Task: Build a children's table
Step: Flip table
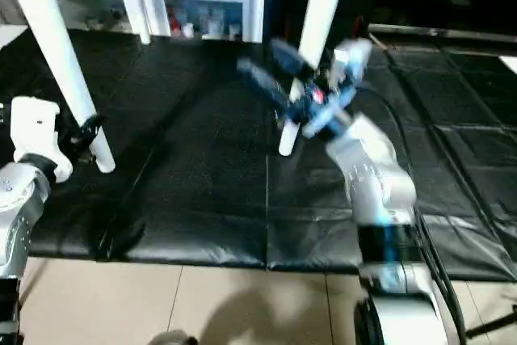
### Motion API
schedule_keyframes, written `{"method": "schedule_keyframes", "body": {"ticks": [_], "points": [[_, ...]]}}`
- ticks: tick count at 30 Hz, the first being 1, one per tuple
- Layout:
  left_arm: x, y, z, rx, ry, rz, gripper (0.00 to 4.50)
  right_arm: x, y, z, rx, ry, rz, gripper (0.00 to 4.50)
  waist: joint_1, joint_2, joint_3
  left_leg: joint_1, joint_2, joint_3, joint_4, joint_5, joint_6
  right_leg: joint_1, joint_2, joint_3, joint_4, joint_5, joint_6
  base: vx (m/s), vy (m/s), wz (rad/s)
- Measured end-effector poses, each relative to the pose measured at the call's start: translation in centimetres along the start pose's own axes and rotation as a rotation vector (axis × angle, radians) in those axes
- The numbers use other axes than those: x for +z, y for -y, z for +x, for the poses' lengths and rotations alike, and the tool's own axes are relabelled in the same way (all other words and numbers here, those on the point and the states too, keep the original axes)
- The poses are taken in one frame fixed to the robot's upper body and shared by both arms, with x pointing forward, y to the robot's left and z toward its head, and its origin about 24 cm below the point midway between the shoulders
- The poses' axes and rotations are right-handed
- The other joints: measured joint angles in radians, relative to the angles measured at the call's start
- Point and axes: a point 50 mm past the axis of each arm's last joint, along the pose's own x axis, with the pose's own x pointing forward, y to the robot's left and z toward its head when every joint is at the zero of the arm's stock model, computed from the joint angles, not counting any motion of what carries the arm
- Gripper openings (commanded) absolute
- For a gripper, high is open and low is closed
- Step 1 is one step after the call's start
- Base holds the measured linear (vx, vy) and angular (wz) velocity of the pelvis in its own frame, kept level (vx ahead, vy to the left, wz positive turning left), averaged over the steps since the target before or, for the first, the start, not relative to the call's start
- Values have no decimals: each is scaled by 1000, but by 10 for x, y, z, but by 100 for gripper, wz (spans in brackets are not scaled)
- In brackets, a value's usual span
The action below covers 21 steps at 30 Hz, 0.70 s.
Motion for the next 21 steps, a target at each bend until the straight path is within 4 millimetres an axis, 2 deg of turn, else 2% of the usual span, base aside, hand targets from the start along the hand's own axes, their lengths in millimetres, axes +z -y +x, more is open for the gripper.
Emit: {"method": "schedule_keyframes", "body": {"ticks": [8, 11, 13, 16, 21], "points": [[-7, -5, -8, 30, -3, 12, 154, -4, -23, -15, 84, -60, 40, 450, -13, -2, 1, 11, 0, 1, -3, 0, -1, 8, 0, 1, -1, -1, 3, 0, 0, 0], [-10, -10, -14, 44, 0, 27, 154, 1, -27, -17, 88, -60, 28, 450, -27, -8, 1, 14, 0, 2, -4, 0, -1, 10, 0, 2, -1, -2, 5, 0, 0, 0], [-12, -13, -19, 49, 4, 28, 154, 5, -20, -21, 22, -55, 10, 450, -37, -11, 1, 13, 0, 2, -4, 0, -1, 10, 0, 2, -1, -2, 5, 0, 0, 0], [-16, -18, -28, 53, 5, 46, 154, 14, 6, -39, -156, -57, -50, 450, -45, -18, 1, 14, -1, 2, -4, 0, -1, 10, 0, 3, -1, -2, 5, 0, 0, 0], [-21, -26, -39, 71, 5, 63, 154, 22, 28, -51, -293, -37, -126, 450, -62, -20, 0, 17, -1, 2, -6, 0, -1, 11, 0, 3, 0, -2, 4, 0, 0, 0]]}}
